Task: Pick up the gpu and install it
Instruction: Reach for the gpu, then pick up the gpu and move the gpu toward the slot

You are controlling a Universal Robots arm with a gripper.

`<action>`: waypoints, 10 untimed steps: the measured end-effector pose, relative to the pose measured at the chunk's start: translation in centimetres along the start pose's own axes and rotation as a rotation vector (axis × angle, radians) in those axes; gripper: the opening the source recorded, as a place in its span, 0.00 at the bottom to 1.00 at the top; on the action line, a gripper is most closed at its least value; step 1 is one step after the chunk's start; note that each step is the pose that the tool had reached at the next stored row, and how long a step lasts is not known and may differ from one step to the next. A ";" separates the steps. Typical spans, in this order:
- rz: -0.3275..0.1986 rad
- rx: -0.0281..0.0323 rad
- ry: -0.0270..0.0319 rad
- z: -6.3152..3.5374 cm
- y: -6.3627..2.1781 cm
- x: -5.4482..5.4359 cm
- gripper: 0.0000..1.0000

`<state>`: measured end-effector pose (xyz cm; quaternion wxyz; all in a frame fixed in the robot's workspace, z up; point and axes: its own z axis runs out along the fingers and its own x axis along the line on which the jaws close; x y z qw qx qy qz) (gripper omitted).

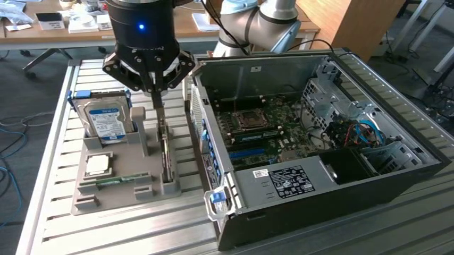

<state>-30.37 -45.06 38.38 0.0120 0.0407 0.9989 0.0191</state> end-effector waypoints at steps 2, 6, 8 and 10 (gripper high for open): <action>0.000 0.0003 0.0001 0.09 -0.04 0.3 0.11; 0.000 0.0003 0.0000 0.10 -0.05 0.3 0.11; 0.000 0.0003 0.0000 0.10 -0.05 0.3 0.11; 0.000 0.0003 0.0000 0.09 -0.05 0.3 0.11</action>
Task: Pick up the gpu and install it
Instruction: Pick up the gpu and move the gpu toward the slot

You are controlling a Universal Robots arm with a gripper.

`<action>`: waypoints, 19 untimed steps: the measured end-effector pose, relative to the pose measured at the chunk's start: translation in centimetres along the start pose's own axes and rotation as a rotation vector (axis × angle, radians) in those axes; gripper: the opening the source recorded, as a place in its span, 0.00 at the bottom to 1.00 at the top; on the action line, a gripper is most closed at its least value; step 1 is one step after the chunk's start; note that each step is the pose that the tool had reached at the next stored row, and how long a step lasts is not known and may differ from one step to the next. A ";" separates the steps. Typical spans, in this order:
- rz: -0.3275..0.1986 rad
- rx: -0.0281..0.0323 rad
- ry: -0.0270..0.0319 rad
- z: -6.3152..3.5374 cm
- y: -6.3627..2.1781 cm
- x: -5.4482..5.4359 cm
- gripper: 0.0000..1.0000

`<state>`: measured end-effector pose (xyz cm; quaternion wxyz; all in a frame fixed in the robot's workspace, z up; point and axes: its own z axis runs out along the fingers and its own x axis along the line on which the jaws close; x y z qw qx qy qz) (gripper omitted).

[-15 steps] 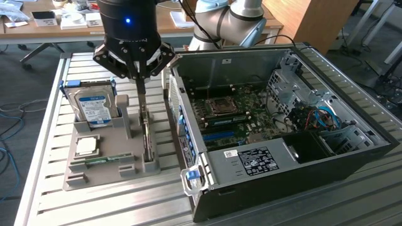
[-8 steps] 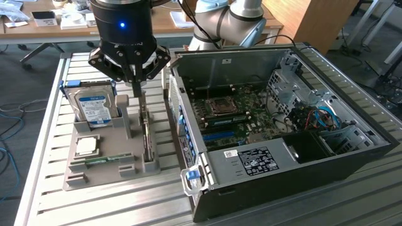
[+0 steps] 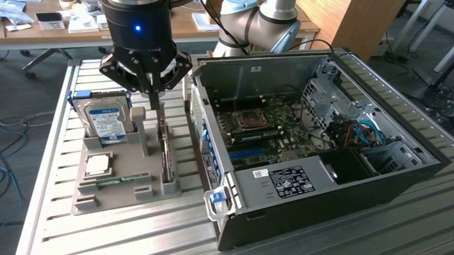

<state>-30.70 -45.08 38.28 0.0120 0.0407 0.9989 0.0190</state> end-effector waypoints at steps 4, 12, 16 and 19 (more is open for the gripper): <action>0.000 0.0000 0.0000 0.00 0.00 0.0 0.11; 0.000 0.0000 0.0000 0.00 0.00 0.0 0.17; 0.000 0.0000 0.0000 0.00 0.00 0.0 0.36; 0.000 -0.0001 0.0000 0.02 0.00 0.0 0.36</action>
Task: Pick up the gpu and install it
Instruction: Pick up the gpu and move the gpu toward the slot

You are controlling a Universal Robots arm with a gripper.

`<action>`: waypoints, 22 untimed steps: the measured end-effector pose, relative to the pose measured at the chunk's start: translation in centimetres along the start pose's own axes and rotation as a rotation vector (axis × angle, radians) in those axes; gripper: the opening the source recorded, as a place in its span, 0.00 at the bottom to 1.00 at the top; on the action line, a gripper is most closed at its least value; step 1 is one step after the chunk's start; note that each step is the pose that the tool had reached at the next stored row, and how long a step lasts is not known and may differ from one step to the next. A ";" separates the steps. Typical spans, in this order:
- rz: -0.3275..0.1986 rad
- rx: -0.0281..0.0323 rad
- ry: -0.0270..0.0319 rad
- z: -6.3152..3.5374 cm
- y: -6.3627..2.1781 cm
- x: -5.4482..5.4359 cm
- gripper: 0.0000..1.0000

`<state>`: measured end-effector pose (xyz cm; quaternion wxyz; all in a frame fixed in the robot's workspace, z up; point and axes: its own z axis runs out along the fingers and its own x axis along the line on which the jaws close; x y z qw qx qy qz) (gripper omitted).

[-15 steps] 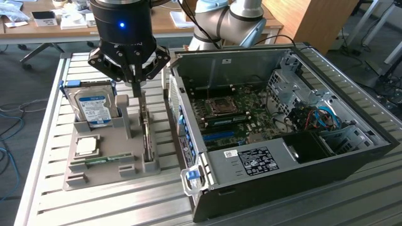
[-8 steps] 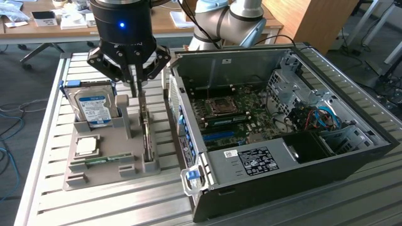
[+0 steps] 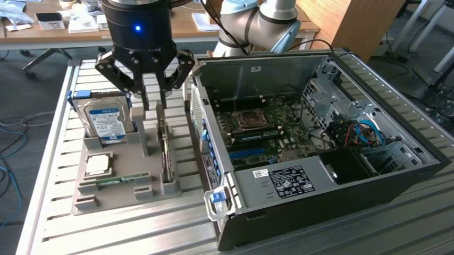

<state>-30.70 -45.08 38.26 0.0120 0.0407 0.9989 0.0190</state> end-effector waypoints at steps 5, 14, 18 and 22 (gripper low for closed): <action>0.000 -0.0001 0.0001 0.62 -0.03 0.0 0.36; 0.000 -0.0001 0.0000 0.90 -0.04 0.0 0.36; 0.000 -0.0002 0.0000 1.29 -0.05 0.0 0.36; 0.000 -0.0002 0.0001 1.91 -0.08 0.0 0.36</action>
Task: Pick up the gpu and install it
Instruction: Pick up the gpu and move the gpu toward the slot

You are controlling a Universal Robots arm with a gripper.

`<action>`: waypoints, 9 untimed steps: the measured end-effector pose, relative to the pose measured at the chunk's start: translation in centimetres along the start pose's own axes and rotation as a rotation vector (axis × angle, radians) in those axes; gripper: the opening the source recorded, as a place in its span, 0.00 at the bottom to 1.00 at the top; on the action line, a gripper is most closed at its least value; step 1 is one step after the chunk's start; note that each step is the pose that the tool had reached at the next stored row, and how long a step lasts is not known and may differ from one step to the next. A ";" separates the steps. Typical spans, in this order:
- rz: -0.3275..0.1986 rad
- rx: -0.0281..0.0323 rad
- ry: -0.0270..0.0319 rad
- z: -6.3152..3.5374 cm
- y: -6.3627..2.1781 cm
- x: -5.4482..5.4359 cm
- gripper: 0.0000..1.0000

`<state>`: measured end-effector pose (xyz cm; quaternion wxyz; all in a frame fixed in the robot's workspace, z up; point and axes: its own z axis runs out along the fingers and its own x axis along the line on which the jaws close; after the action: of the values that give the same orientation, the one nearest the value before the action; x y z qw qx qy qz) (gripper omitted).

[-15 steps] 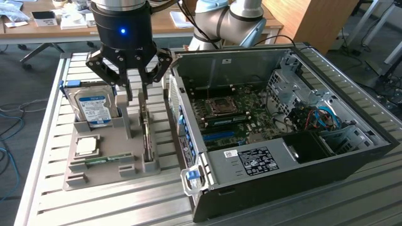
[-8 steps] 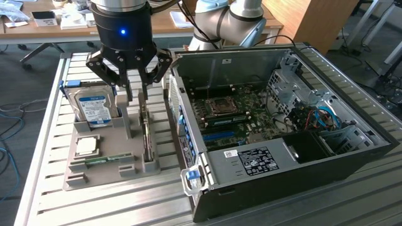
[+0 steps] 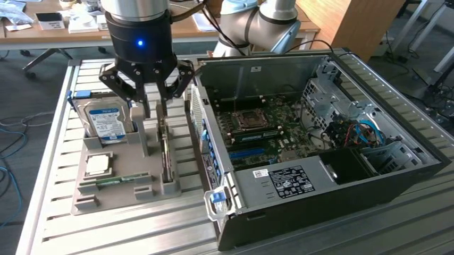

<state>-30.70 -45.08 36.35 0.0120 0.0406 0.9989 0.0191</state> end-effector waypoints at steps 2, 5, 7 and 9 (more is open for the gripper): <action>0.000 0.0000 0.0000 0.24 -0.01 0.0 0.36; 0.000 0.0000 0.0000 0.54 -0.02 0.0 0.36; 0.000 0.0001 0.0001 0.57 -0.02 0.0 0.36; 0.000 0.0001 0.0000 0.58 -0.02 0.0 0.36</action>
<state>-30.70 -45.08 35.77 0.0120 0.0407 0.9989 0.0190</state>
